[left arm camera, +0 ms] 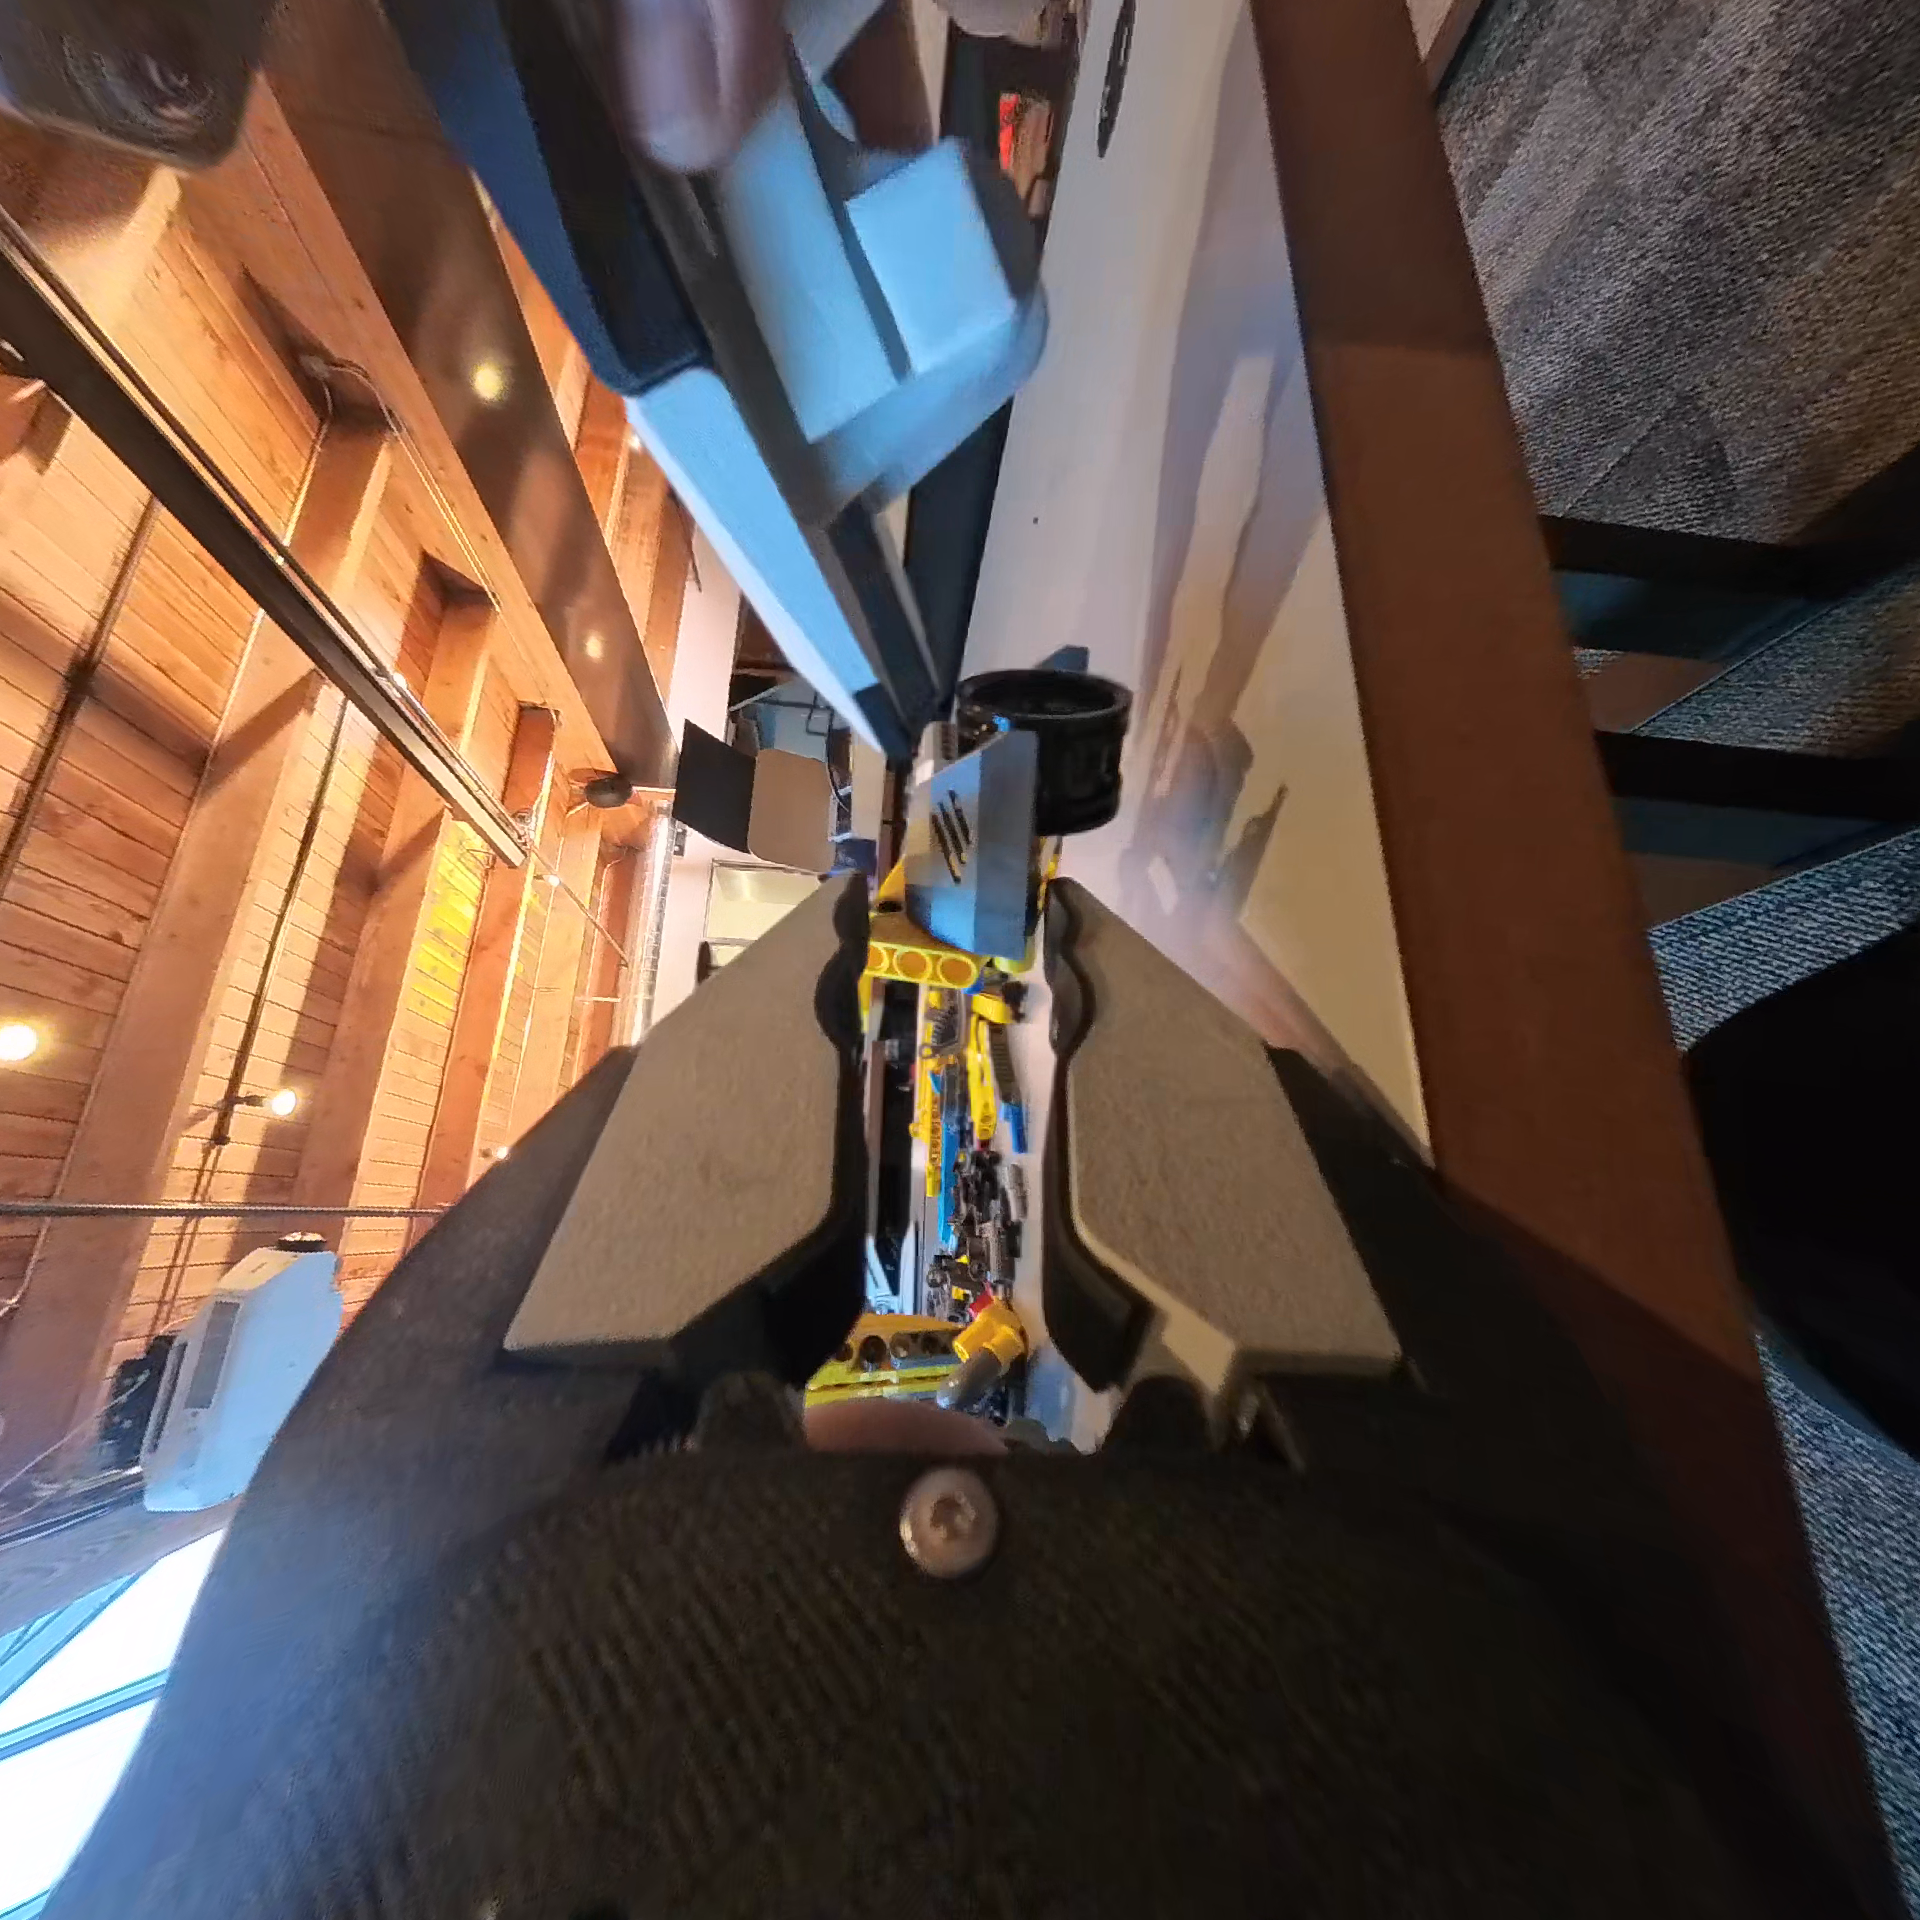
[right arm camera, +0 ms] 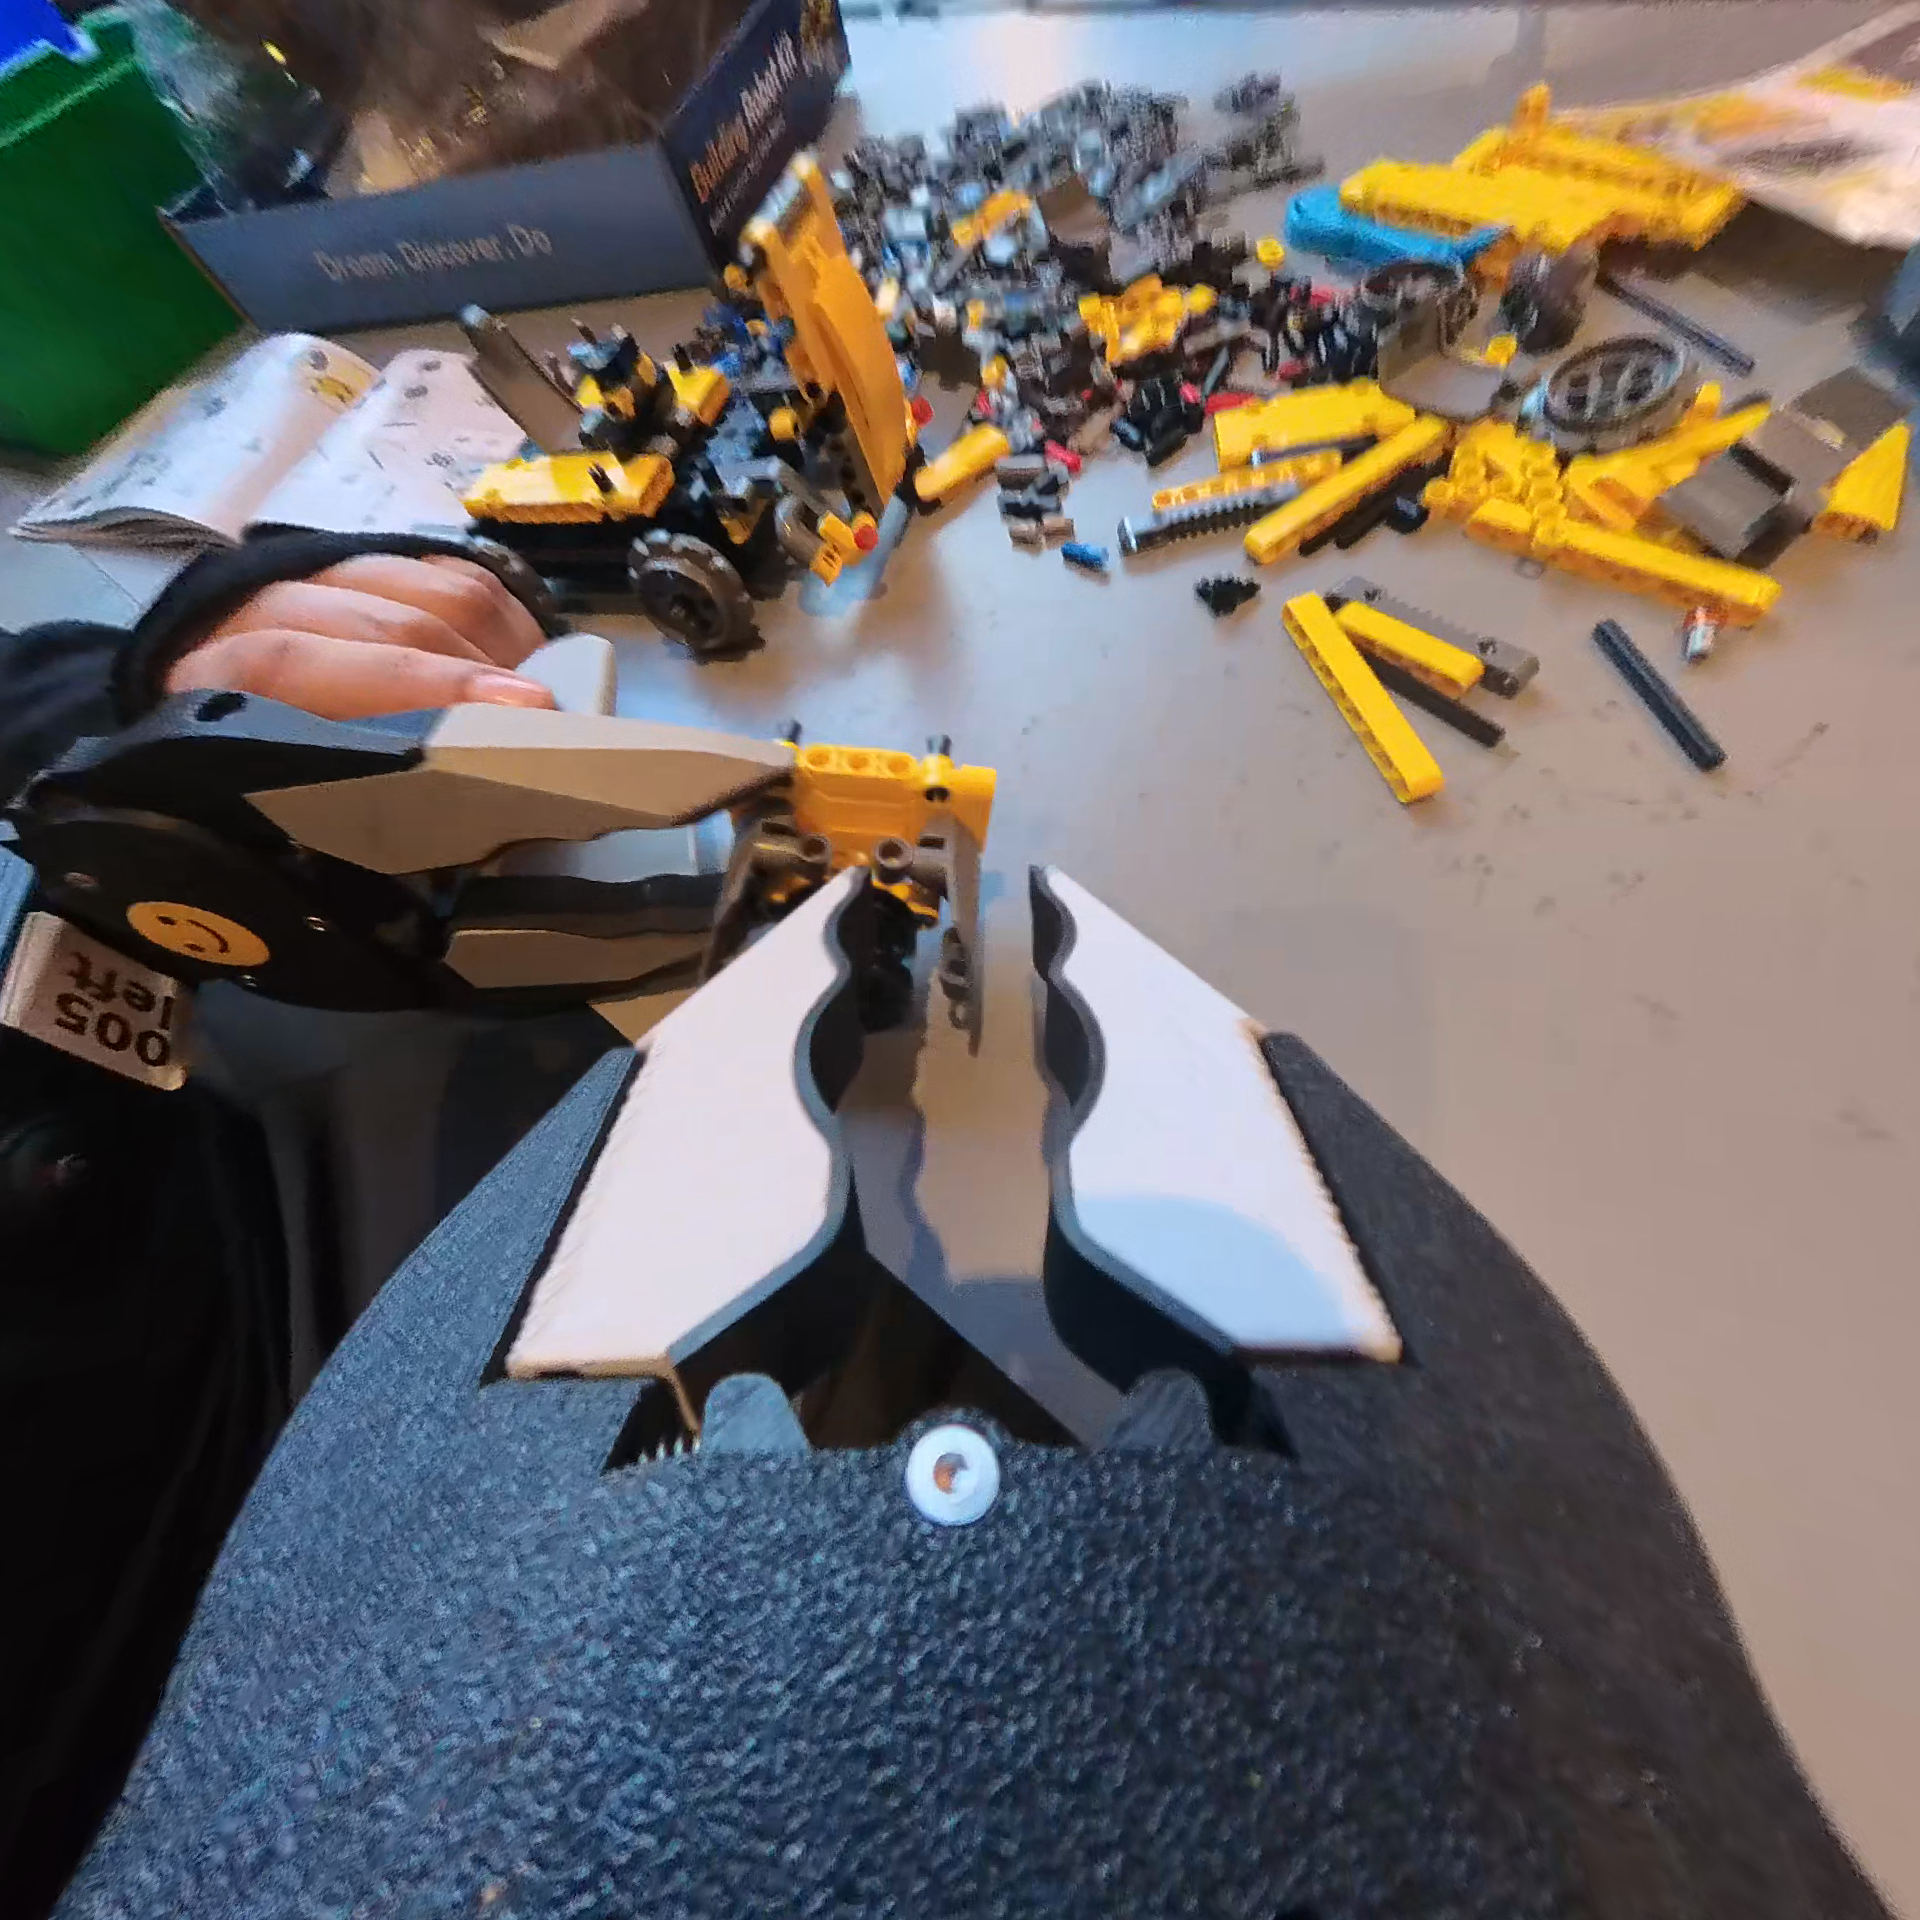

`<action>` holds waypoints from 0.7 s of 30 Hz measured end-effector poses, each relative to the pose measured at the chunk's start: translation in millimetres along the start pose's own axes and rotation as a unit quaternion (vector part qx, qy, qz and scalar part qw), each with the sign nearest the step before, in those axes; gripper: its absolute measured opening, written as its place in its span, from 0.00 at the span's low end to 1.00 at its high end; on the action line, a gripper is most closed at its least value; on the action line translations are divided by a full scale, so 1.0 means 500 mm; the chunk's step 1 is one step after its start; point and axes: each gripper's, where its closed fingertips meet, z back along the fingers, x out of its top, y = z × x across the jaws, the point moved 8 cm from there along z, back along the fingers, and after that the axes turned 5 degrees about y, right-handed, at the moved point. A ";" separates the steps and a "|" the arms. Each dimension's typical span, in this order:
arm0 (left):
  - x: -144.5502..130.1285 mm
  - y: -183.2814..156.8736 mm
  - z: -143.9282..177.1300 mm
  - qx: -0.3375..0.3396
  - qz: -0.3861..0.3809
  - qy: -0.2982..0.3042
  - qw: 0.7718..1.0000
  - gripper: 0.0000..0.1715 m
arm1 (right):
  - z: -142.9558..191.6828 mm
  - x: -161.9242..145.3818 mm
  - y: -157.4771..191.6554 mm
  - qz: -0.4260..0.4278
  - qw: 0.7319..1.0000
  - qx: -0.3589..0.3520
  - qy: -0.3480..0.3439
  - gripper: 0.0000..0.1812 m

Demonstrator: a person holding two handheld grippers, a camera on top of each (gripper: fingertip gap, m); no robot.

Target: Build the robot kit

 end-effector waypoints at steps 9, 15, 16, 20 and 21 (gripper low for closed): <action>-0.001 0.002 0.003 0.013 0.000 -0.009 1.000 0.10 | -0.023 -0.026 -0.013 -0.051 0.998 0.039 0.024 0.05; -0.011 -0.003 -0.003 -0.024 0.039 0.009 0.999 0.10 | -0.031 -0.023 -0.020 -0.030 0.999 -0.007 0.039 0.11; -0.011 -0.006 -0.001 -0.043 0.051 0.004 0.998 0.13 | -0.030 -0.022 -0.020 -0.031 0.999 -0.008 0.041 0.14; -0.019 -0.004 0.004 -0.065 0.080 0.002 0.995 0.17 | -0.019 -0.012 -0.017 -0.043 0.999 -0.003 0.032 0.20; -0.023 -0.003 0.005 -0.084 0.097 0.002 0.992 0.18 | -0.015 -0.011 -0.015 -0.039 0.999 -0.005 0.032 0.20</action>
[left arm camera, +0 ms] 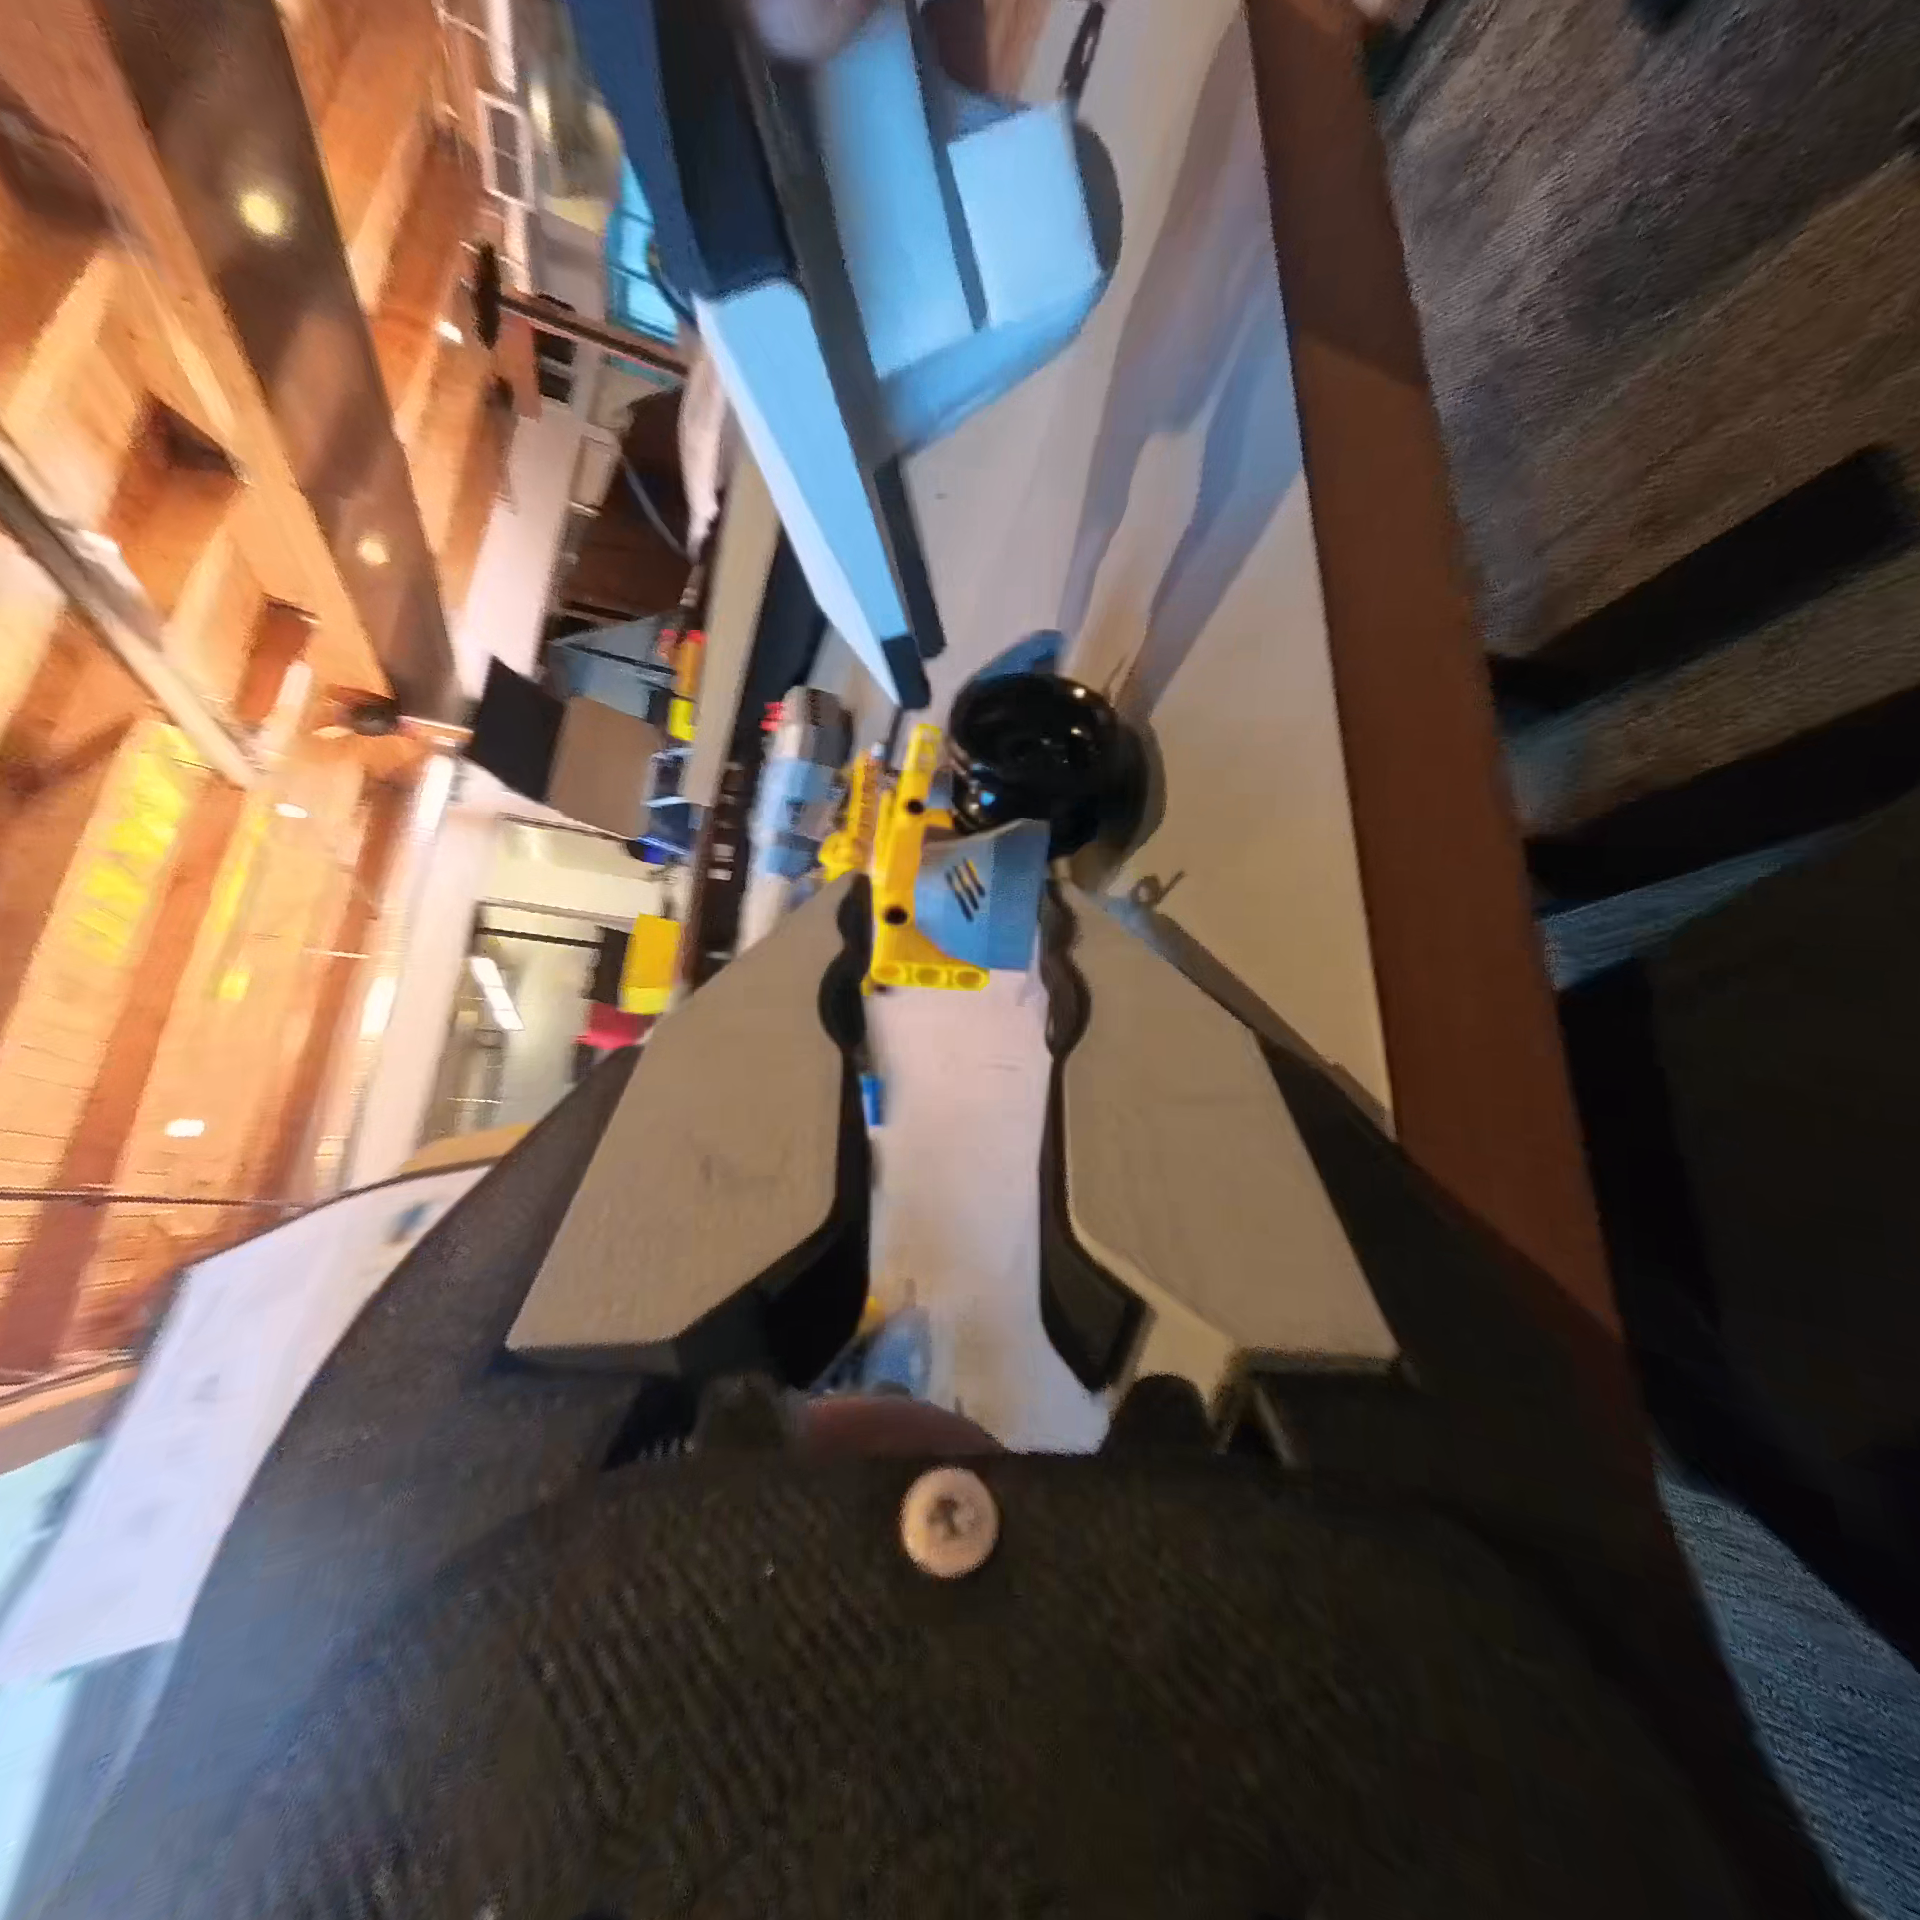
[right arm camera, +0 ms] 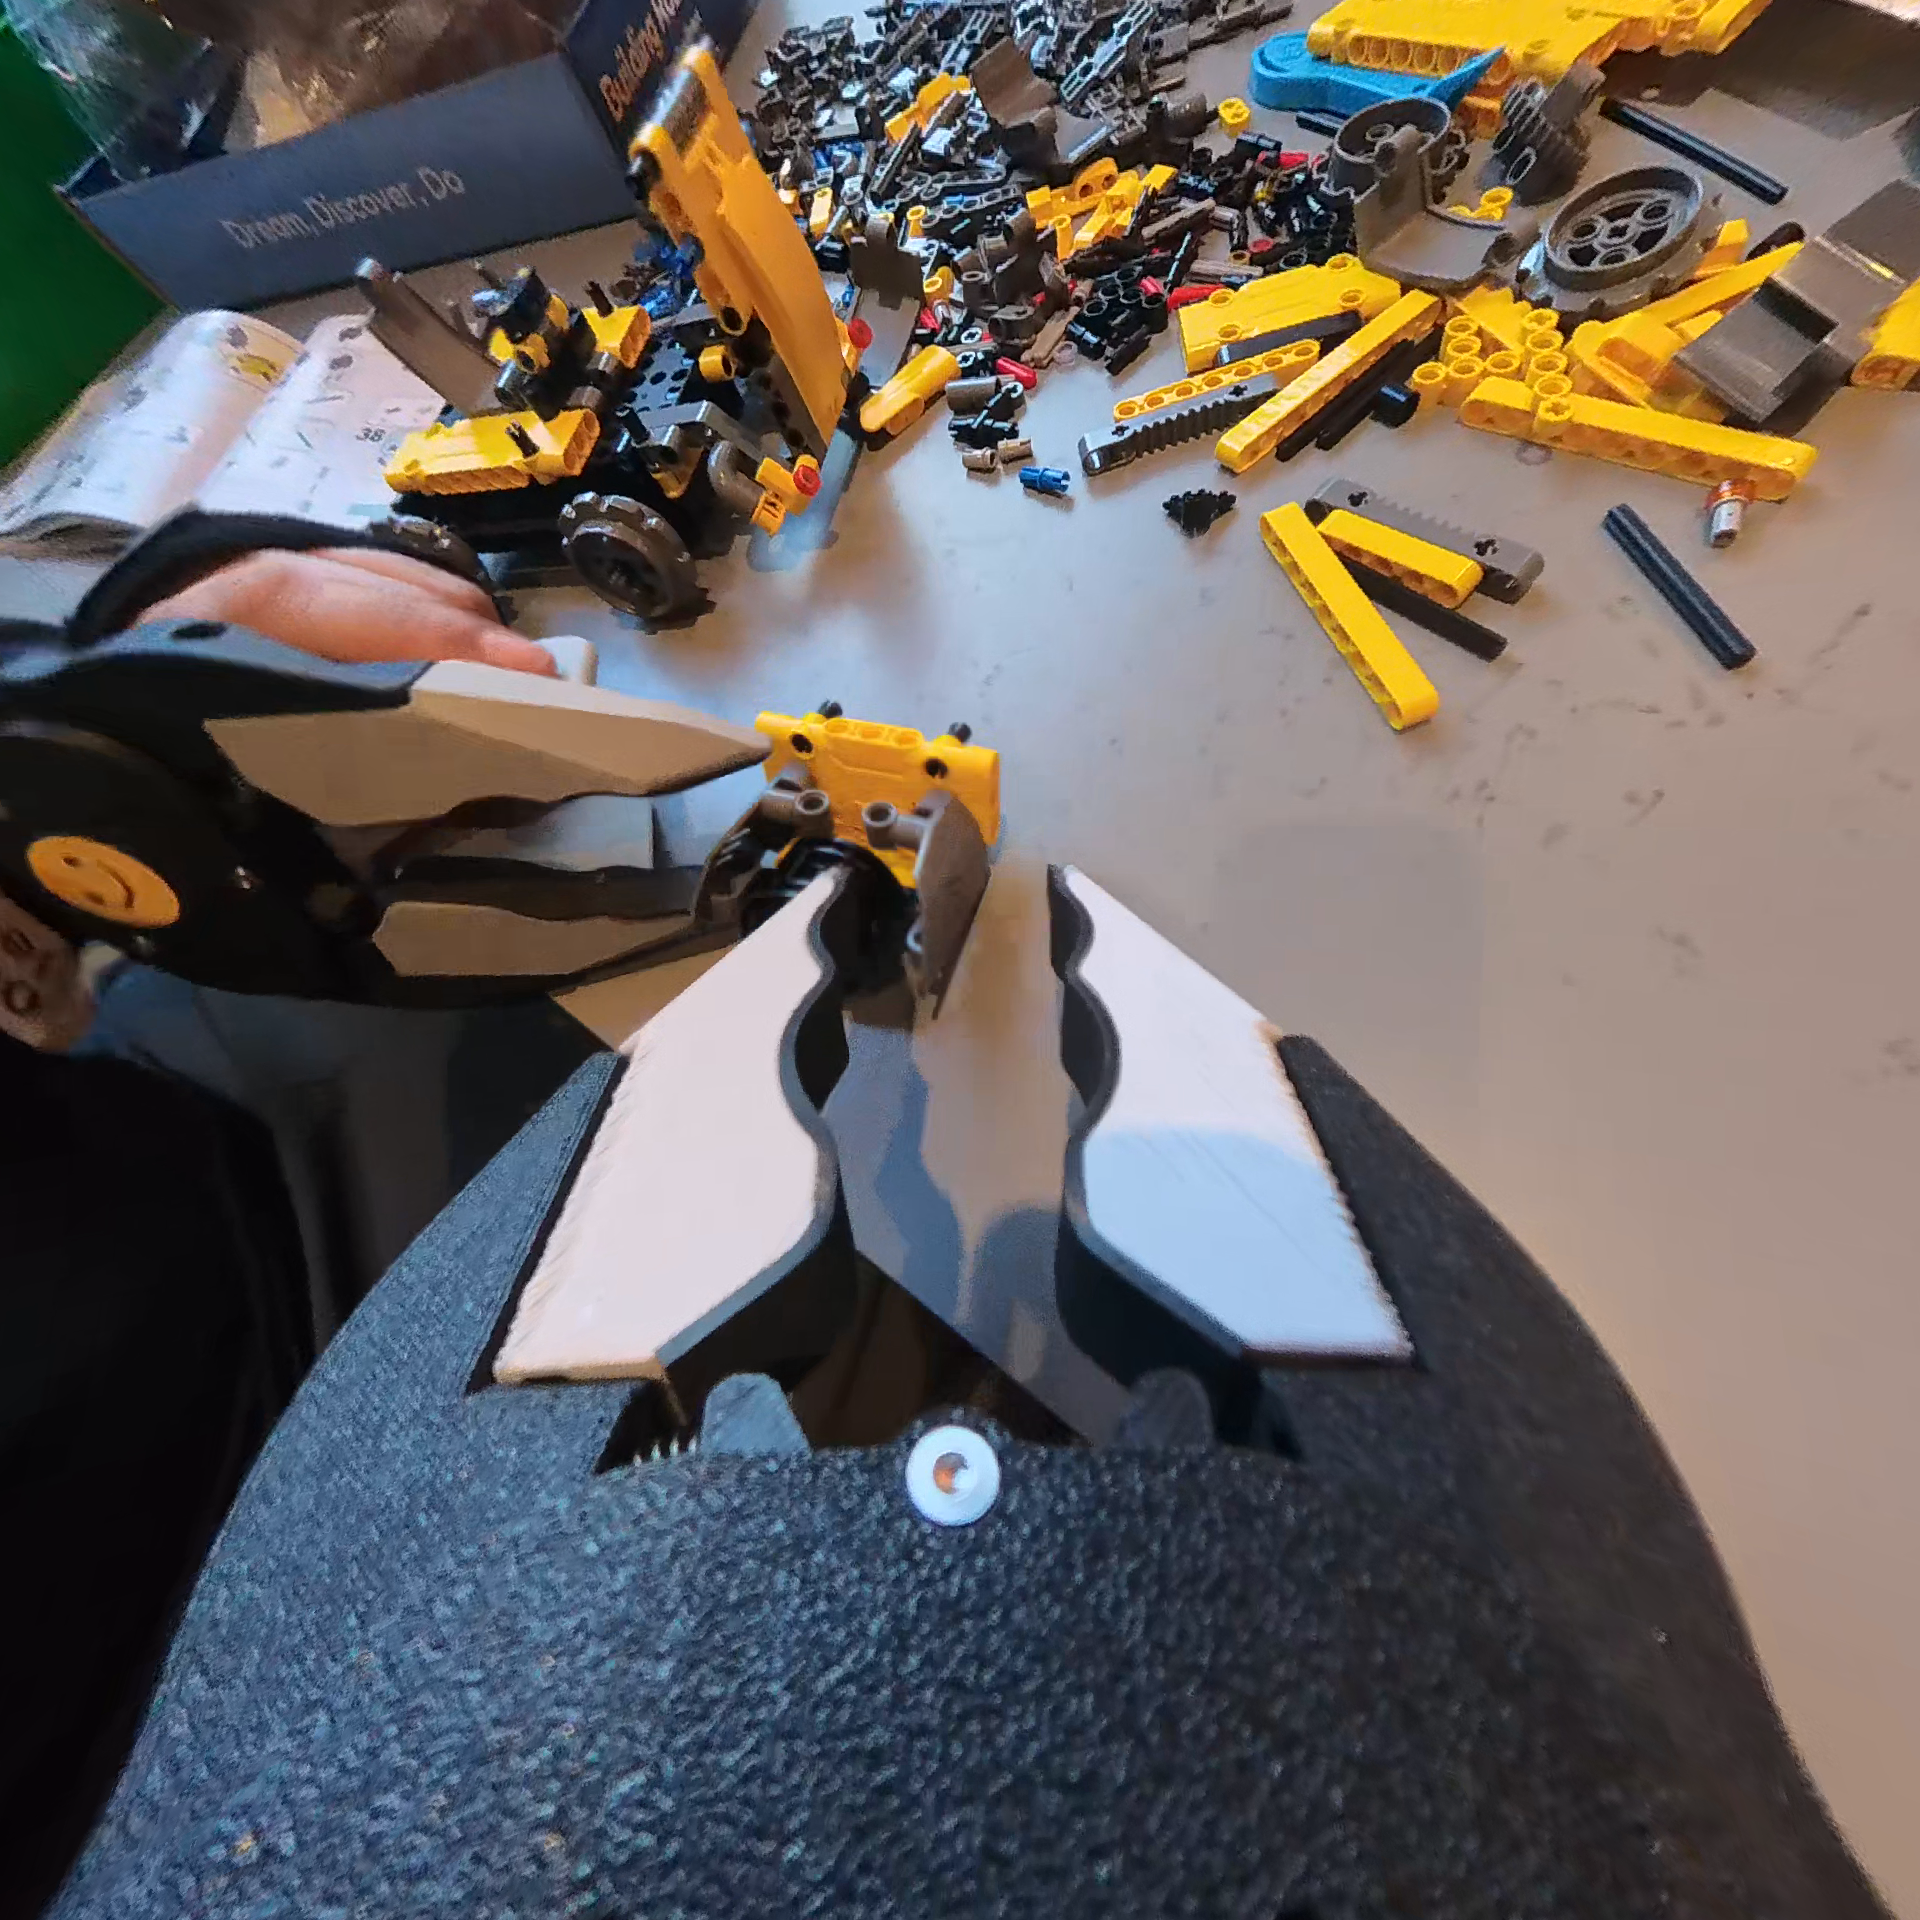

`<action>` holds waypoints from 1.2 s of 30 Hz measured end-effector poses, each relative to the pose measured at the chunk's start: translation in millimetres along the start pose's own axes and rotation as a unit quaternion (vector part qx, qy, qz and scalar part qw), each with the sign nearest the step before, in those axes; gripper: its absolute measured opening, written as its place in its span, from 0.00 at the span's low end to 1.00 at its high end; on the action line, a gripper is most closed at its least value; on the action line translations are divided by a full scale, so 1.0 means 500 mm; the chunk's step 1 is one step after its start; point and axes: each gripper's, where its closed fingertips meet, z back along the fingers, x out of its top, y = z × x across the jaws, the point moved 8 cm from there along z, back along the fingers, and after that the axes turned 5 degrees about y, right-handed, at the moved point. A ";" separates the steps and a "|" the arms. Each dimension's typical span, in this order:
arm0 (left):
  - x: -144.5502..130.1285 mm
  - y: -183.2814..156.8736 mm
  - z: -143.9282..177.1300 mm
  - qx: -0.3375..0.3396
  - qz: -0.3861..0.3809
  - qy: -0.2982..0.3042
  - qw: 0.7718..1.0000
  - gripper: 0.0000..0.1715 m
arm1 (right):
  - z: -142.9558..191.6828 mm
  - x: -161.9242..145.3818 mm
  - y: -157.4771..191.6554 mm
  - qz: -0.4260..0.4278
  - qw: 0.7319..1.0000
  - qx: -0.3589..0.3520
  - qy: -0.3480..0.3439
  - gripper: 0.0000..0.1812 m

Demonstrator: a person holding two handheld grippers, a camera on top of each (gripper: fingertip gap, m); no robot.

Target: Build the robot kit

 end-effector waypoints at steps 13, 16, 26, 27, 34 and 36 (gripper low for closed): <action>-0.021 0.055 0.130 -0.149 0.130 0.042 0.979 0.64 | -0.016 -0.008 0.061 0.083 0.994 -0.054 0.056 0.38; -0.025 0.056 0.218 -0.168 0.169 0.035 0.971 0.64 | -0.032 0.003 0.070 0.032 0.997 -0.054 0.041 0.51; -0.085 -0.051 0.387 -0.233 0.296 0.072 0.923 0.61 | -0.087 -0.012 0.054 0.023 0.980 -0.197 0.034 0.36; -0.092 -0.059 0.395 -0.234 0.307 0.078 0.919 0.59 | -0.085 -0.011 0.045 0.016 0.979 -0.202 0.031 0.36; -0.132 -0.085 0.429 -0.215 0.342 0.086 0.911 0.58 | -0.080 0.000 0.004 -0.018 0.971 -0.239 0.014 0.39; -0.144 -0.082 0.437 -0.203 0.355 0.078 0.909 0.57 | -0.073 0.009 0.012 -0.007 0.964 -0.264 -0.007 0.40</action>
